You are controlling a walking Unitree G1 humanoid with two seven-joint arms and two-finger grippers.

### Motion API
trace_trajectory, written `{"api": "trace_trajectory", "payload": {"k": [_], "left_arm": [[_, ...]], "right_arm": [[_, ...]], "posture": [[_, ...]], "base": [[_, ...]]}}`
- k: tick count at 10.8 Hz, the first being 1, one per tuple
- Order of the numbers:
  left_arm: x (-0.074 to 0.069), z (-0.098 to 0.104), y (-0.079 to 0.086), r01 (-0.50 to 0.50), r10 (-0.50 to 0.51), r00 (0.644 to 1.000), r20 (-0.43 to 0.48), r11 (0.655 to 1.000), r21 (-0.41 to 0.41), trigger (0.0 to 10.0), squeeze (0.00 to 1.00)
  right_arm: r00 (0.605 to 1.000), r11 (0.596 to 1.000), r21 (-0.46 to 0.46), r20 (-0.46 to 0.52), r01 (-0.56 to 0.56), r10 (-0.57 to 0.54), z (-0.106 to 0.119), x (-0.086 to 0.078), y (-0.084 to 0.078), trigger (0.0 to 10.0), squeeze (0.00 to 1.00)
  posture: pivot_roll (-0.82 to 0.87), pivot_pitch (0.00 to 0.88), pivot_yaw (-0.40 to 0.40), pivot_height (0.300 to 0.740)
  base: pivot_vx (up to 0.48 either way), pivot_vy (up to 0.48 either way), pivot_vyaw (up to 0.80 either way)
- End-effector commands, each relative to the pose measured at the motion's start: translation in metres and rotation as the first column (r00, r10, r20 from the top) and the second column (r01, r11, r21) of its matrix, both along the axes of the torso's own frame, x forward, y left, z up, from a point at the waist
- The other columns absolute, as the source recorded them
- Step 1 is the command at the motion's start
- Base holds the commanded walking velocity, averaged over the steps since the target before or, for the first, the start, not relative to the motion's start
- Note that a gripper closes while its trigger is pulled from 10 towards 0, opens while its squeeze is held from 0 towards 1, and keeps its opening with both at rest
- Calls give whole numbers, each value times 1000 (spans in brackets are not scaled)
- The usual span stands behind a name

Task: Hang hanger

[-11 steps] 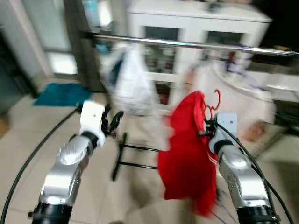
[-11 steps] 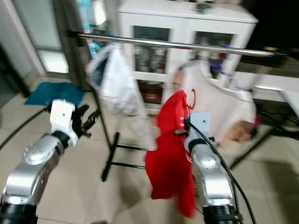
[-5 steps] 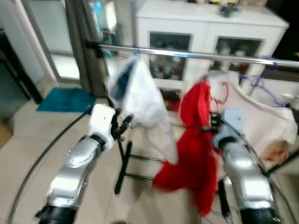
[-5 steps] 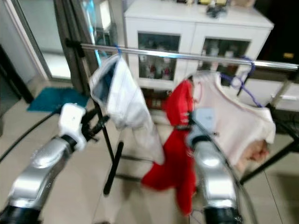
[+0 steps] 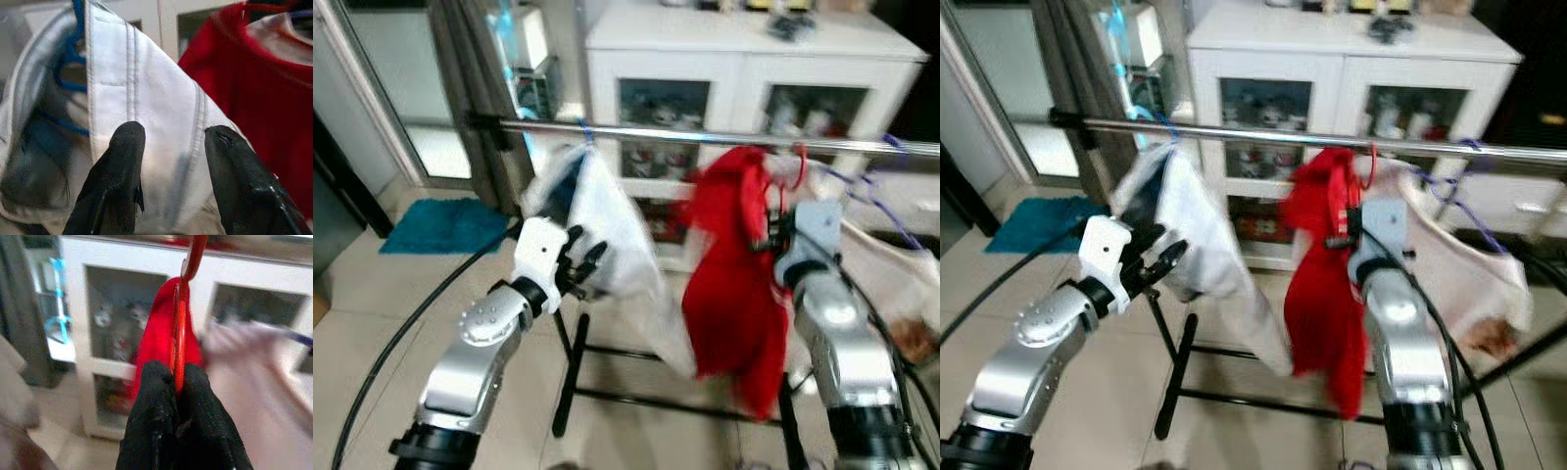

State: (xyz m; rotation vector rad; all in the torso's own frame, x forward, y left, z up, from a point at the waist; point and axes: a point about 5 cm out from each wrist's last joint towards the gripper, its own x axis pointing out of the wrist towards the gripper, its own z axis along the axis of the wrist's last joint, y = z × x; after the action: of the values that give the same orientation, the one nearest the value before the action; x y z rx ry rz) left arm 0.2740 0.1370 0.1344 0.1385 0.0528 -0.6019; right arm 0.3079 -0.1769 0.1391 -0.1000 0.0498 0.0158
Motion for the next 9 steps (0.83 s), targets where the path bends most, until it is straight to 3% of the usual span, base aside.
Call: {"api": "trace_trajectory", "payload": {"k": [1, 2, 4, 6, 9], "left_arm": [[-3, 1, -5, 54, -54, 999, 1, 999, -2, 10000, 0], [-9, 10, -11, 133, -133, 991, 2, 986, -99, 10000, 0], [-22, 15, -17, 299, -303, 952, -28, 948, -108, 10000, 0], [-22, 15, -17, 334, -337, 941, -34, 940, -77, 10000, 0], [-17, 15, -12, 327, -330, 943, -40, 943, -54, 10000, 0]], "right_arm": [[997, 999, 5, 68, -46, 46, 14, 4, 4, 10000, 0], [993, 995, 1, 71, -99, 99, 17, 6, 8, 10000, 0], [991, 992, 12, 52, -127, 126, 18, 9, 13, 10000, 0], [989, 989, 20, 19, -144, 144, 19, 17, 16, 10000, 0], [992, 992, 53, -49, -117, 119, 26, 47, 18, 10000, 0]], "posture": [[-66, 0, 15, 740], [-57, 0, 6, 740], [-59, 0, 0, 740], [-62, 0, 1, 740], [-68, 0, 12, 740]], "base": [[0, 0, 0], [0, 0, 0], [0, 0, 0], [0, 0, 0], [0, 0, 0]]}}
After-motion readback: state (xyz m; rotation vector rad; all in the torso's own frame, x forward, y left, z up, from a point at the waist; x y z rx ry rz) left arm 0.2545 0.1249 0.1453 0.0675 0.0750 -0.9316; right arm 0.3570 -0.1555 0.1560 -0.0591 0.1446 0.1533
